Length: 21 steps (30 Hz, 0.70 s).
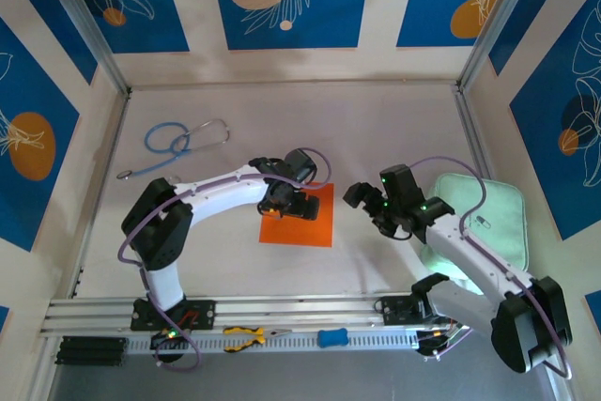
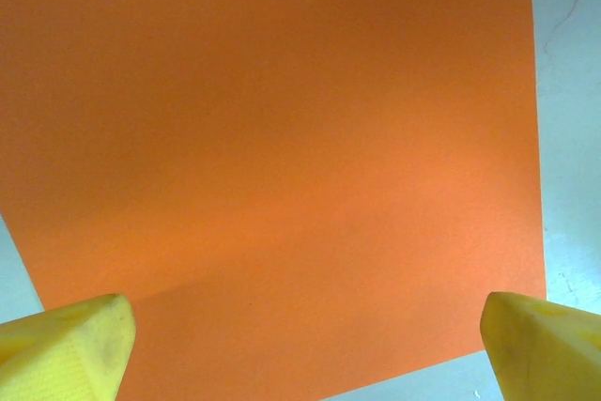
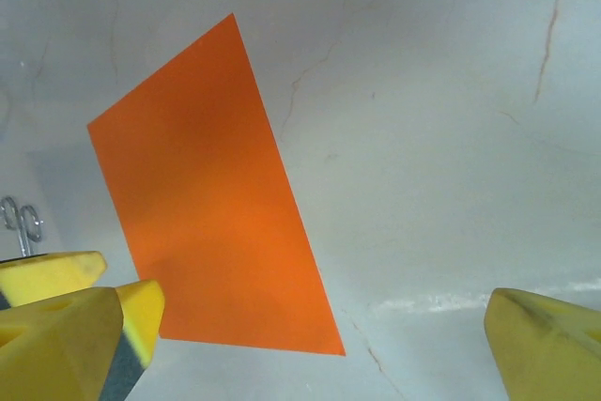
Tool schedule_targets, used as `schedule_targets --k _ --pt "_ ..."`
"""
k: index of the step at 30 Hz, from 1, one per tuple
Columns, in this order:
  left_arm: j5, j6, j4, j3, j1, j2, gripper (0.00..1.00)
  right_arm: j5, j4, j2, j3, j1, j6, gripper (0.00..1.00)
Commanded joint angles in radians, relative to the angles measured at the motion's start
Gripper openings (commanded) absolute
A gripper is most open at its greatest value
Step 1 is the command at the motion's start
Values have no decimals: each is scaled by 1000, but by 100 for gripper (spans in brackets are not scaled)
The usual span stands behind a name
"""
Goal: Fold a paper plane with a square sheet of paper (pick it up from the middle)
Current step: First fold the square sheet of paper in half at the center of the table.
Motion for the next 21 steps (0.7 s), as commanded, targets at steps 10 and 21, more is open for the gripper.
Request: schedule_targets --k 10,21 --pt "38 -12 -32 50 -7 -1 94 -12 -79 -47 13 -52 3 99" --pt "87 -16 13 72 -18 43 87 -6 -26 -40 21 -87 -131 99"
